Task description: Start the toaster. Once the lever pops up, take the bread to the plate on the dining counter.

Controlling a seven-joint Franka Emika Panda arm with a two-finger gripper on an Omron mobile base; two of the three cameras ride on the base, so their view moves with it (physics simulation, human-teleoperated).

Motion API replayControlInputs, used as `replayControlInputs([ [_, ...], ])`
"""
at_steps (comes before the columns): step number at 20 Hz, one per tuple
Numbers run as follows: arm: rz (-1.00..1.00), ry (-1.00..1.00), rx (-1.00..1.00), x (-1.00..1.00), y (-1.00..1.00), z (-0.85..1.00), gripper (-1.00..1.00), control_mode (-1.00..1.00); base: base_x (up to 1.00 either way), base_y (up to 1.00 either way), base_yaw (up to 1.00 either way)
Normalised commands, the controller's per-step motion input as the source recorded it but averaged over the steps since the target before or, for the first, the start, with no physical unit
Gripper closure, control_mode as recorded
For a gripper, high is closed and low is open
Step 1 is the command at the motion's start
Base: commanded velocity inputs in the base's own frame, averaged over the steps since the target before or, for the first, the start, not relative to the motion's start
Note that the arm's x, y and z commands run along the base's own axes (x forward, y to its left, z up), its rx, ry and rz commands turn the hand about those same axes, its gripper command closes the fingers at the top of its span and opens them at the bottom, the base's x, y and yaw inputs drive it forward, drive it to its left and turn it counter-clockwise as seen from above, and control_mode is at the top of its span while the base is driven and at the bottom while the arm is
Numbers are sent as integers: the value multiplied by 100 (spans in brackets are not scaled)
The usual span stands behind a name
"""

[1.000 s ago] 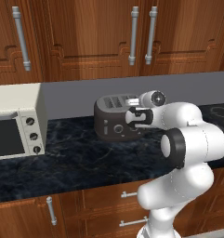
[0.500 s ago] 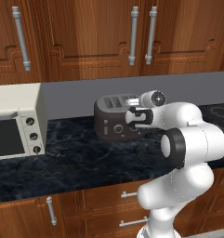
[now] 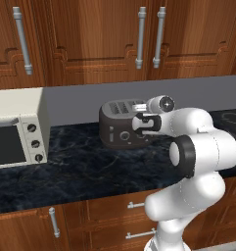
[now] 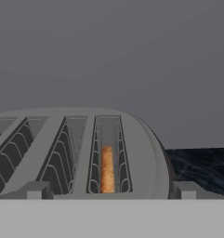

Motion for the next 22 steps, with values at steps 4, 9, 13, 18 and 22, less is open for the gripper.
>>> replayControlInputs([
  [4,0,0,0,0,0,0,-100,-100,0,0,0],
  [9,0,0,0,0,0,0,-100,-100,0,0,0],
  [13,0,0,0,0,0,0,-100,-100,0,0,0],
  [18,0,0,0,0,0,0,-100,-100,0,0,0],
  [22,0,0,0,0,0,0,-100,-100,0,0,0],
])
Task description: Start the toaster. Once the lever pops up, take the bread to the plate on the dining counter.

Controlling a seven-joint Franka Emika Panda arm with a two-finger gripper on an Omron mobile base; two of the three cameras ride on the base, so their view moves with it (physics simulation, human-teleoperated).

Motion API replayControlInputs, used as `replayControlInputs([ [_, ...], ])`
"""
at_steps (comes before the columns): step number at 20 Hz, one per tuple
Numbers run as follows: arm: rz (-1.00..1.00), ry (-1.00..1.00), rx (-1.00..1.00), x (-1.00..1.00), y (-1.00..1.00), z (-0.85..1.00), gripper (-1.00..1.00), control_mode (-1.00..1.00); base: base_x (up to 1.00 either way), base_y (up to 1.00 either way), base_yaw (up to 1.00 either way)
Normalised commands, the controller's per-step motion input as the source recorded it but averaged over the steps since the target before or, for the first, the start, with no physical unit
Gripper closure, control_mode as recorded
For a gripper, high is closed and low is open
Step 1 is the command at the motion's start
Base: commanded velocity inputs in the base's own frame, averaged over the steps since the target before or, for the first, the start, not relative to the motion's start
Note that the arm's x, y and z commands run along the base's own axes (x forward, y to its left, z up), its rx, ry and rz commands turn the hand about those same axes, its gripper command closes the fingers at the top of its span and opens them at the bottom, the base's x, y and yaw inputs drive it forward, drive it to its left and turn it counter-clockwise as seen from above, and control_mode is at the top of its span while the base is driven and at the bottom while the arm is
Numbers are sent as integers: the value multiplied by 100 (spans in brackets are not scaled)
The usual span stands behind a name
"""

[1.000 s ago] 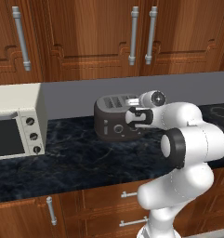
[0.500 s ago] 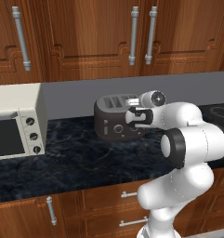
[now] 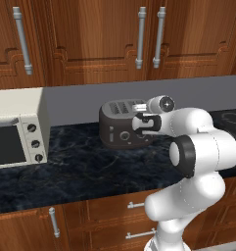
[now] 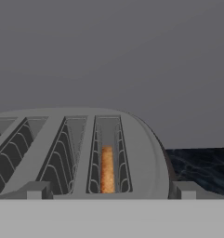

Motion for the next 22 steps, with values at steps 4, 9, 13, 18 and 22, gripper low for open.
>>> replayControlInputs([
  [4,0,0,0,0,0,0,-100,-100,0,0,0],
  [9,0,0,0,0,0,0,-100,-100,0,0,0],
  [13,0,0,0,0,0,0,-100,-100,0,0,0],
  [18,0,0,0,0,0,0,-100,-100,0,0,0],
  [22,0,0,0,0,0,0,-100,-100,0,0,0],
])
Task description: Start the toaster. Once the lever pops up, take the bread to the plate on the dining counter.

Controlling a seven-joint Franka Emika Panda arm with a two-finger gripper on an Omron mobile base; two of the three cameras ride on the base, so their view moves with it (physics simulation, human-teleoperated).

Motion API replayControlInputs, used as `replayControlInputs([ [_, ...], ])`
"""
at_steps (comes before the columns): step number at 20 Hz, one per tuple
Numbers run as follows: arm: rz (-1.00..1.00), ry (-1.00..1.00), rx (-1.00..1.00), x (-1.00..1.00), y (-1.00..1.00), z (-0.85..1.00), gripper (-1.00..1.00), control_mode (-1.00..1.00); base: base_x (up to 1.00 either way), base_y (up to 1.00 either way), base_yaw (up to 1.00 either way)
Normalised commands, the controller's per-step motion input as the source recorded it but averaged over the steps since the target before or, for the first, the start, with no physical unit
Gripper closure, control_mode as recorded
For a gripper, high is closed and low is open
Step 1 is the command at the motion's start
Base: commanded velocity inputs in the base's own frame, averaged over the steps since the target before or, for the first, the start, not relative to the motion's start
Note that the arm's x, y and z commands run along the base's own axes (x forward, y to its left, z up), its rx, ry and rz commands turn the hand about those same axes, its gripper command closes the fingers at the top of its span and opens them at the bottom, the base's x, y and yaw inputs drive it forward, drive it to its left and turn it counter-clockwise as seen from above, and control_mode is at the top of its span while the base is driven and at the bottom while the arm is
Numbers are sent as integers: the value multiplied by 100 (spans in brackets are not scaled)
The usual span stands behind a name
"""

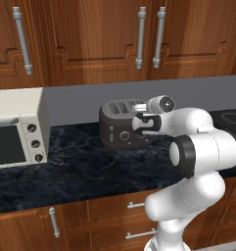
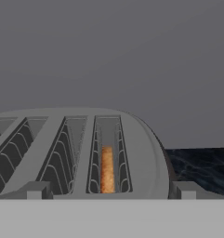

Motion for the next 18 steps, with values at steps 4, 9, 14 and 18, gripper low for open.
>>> replayControlInputs([
  [4,0,0,0,0,0,0,-100,-100,0,0,0],
  [9,0,0,0,0,0,0,-100,-100,0,0,0],
  [14,0,0,0,0,0,0,-100,-100,0,0,0],
  [18,0,0,0,0,0,0,-100,-100,0,0,0],
])
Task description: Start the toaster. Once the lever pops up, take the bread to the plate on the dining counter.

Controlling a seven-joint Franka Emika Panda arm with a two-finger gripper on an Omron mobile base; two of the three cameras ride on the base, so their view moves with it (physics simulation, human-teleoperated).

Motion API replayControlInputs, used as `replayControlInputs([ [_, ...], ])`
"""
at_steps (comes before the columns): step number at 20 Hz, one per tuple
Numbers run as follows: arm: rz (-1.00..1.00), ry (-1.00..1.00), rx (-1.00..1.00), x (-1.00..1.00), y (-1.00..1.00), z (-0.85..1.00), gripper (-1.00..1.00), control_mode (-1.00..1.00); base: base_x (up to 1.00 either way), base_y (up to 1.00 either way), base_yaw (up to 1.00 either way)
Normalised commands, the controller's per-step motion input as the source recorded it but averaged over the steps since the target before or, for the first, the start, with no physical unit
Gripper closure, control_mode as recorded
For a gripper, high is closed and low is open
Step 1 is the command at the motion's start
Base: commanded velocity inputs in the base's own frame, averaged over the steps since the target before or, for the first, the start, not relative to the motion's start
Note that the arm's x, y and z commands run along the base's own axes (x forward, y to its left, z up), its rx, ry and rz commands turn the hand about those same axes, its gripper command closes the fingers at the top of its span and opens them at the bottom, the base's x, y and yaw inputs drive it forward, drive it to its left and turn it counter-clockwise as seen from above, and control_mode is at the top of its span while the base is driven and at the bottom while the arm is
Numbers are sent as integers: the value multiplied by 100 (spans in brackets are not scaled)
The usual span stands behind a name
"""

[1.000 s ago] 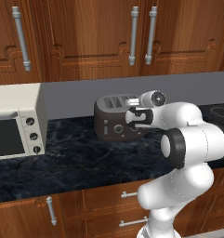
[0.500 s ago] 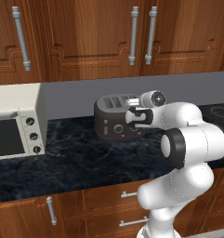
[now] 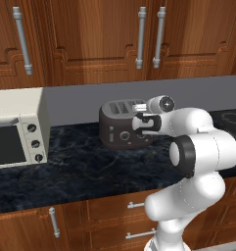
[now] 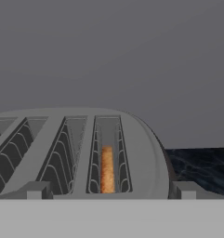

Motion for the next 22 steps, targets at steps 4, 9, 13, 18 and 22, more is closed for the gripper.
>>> replayControlInputs([
  [4,0,0,0,0,0,0,-100,-100,0,0,0],
  [9,0,0,0,0,0,0,-100,-100,0,0,0],
  [13,0,0,0,0,0,0,-100,-100,0,0,0],
  [18,0,0,0,0,0,0,-100,-100,0,0,0],
  [22,0,0,0,0,0,0,-100,-100,0,0,0],
])
